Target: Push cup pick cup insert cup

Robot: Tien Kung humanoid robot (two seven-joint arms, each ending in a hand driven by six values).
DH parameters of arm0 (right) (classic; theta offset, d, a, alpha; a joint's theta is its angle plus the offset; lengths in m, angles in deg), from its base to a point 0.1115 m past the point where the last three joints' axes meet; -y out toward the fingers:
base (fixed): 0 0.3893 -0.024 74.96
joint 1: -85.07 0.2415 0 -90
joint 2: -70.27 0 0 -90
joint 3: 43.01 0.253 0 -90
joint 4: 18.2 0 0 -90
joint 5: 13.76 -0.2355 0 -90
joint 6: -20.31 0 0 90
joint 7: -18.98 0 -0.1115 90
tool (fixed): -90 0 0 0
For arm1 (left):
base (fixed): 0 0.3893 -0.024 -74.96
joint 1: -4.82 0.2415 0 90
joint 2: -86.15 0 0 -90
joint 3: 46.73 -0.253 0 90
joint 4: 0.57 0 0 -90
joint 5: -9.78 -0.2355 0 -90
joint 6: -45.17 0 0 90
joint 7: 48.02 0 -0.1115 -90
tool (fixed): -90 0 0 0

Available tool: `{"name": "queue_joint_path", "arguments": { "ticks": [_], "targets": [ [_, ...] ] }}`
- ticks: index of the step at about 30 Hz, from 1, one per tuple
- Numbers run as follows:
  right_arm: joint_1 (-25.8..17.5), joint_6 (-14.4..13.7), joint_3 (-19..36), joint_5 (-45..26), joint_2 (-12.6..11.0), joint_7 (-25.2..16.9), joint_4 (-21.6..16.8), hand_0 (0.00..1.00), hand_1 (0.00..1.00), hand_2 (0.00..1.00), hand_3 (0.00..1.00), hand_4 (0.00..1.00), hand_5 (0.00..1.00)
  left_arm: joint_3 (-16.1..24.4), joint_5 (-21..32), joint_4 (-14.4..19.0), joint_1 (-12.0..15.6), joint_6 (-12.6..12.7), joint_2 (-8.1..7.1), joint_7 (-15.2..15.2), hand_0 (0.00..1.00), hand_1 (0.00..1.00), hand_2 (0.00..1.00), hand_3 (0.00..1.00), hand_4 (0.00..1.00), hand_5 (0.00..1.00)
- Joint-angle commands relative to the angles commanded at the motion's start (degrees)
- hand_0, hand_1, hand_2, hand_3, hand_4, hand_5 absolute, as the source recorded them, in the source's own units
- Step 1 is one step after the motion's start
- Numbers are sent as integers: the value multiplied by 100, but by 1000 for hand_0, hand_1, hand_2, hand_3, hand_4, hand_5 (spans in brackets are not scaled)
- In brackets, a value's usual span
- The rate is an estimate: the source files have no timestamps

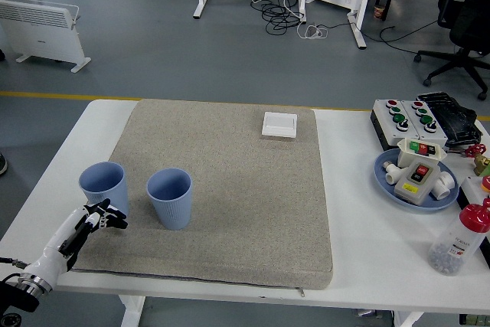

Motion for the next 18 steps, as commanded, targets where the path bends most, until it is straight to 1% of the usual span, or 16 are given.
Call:
{"name": "queue_joint_path", "arguments": {
  "ticks": [8, 11, 12, 18],
  "targets": [
    [0, 1, -12, -11, -1, 1, 0, 735, 675, 712, 600, 158, 477, -37, -12, -127, -104, 4, -3, 4, 628, 509, 485, 464, 546, 998],
    [4, 0, -16, -12, 2, 4, 0, 735, 675, 712, 600, 158, 477, -86, -11, -208, -188, -1, 0, 7, 628, 509, 485, 464, 546, 998],
    [5, 0, -17, -10, 2, 4, 0, 734, 675, 711, 600, 159, 478, -91, -16, -224, -204, -1, 2, 9, 648, 515, 485, 465, 545, 998],
    [8, -1, -17, -4, 5, 8, 0, 735, 675, 712, 600, 158, 477, -130, -7, -355, -339, -4, 20, 11, 659, 517, 487, 465, 544, 998]
  ]
}}
